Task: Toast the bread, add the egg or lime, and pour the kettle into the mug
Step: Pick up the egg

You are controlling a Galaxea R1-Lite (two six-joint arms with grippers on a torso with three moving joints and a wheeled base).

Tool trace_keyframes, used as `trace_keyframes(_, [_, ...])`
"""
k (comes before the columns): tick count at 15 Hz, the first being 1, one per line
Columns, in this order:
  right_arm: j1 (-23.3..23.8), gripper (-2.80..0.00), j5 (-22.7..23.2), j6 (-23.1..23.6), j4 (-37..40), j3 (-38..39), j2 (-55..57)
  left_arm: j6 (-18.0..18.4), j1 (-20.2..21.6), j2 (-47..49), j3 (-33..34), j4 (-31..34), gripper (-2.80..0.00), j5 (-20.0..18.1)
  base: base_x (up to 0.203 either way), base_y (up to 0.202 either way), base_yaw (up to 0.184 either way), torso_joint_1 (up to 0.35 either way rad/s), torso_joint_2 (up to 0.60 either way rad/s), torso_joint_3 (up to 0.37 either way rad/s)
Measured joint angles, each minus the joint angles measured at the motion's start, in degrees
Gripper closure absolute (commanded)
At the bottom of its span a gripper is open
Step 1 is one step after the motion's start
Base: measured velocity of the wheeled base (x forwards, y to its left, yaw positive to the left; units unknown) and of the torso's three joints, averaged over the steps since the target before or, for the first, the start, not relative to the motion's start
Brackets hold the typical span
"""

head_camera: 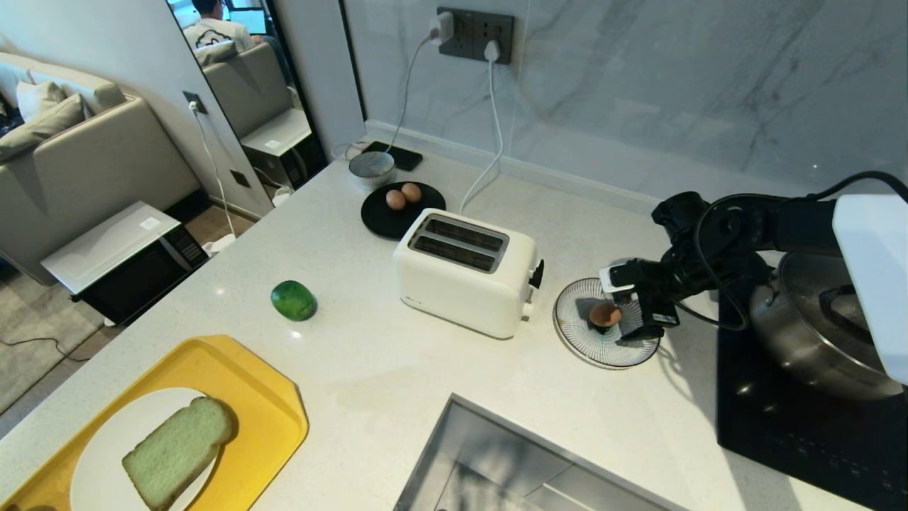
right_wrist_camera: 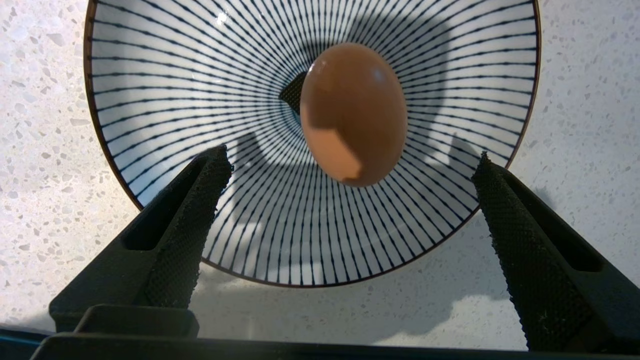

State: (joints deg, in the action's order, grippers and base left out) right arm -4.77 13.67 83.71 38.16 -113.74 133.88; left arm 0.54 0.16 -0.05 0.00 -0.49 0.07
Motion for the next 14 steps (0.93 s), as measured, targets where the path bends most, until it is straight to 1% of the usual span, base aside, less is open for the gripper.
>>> trace_keyframes(6, [-0.9, -2.80, 0.0, -0.5, -1.1, 0.0, 1.0, 0.0, 0.0, 0.0, 0.0, 0.0, 0.00, 0.0, 0.000, 0.000, 0.000, 0.000, 0.00, 0.000])
trace_keyframes(9, [-1.0, -2.80, 0.0, -0.5, -3.8, 0.0, 2.1, 0.0, 0.0, 0.0, 0.0, 0.0, 0.00, -0.1, 0.000, 0.000, 0.000, 0.000, 0.00, 0.000])
trace_keyframes(14, [-1.0, -2.80, 0.1, -0.5, -4.0, 0.0, 3.3, 0.0, 0.0, 0.0, 0.0, 0.0, 0.00, 0.0, 0.000, 0.000, 0.000, 0.000, 0.00, 0.000])
